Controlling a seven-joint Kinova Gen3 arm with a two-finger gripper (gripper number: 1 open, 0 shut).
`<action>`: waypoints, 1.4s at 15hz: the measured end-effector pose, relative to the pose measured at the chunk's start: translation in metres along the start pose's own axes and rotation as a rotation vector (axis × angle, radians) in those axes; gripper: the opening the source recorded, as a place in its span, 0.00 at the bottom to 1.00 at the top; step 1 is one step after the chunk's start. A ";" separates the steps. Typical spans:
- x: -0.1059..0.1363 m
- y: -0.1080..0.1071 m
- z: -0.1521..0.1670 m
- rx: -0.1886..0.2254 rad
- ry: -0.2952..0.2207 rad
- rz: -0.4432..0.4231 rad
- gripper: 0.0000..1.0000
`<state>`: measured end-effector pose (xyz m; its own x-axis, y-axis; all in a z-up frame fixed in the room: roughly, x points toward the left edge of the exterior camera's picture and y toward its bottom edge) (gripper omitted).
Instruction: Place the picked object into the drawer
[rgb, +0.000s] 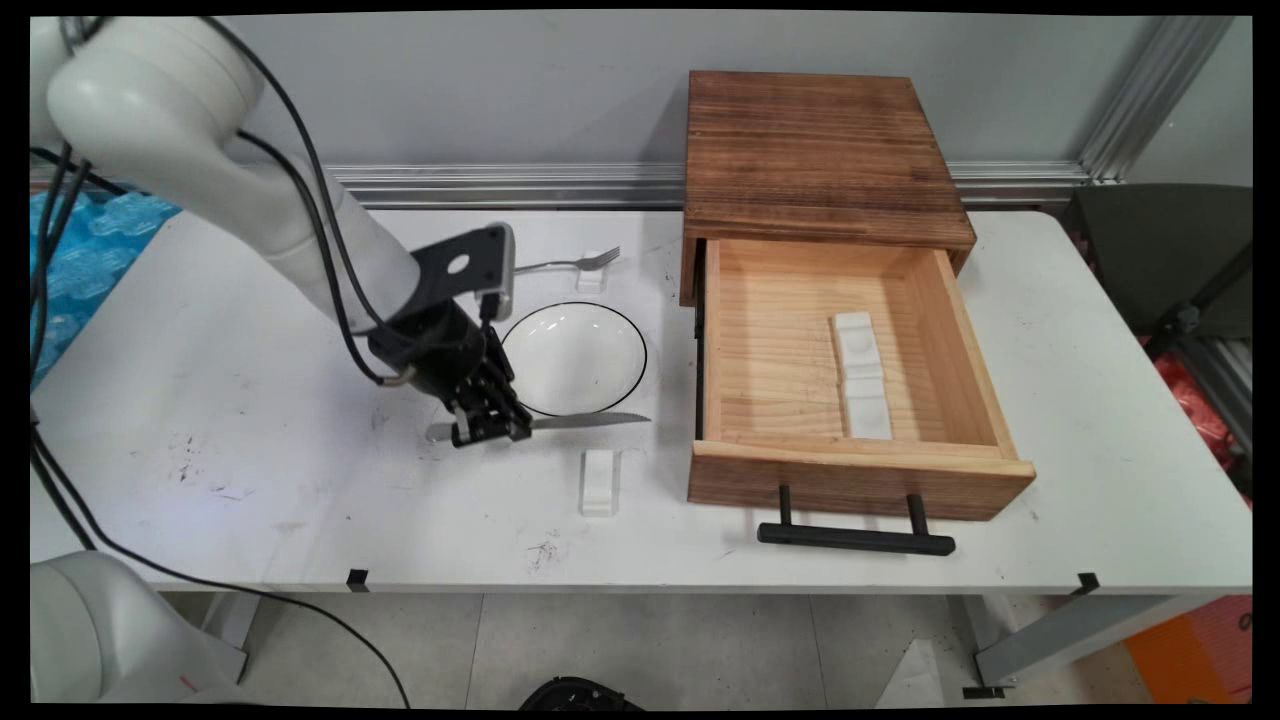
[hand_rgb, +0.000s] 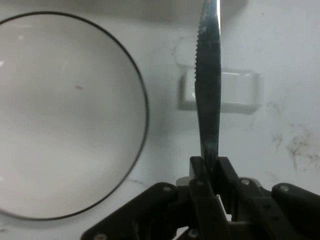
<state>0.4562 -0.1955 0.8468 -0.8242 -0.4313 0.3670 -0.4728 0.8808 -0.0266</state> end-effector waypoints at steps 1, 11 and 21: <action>0.002 -0.003 -0.006 0.002 -0.006 0.003 0.00; 0.054 -0.031 -0.043 0.010 0.011 0.032 0.00; 0.150 -0.028 -0.029 0.014 0.116 0.035 0.00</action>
<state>0.3549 -0.2794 0.9300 -0.7990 -0.3745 0.4706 -0.4497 0.8915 -0.0540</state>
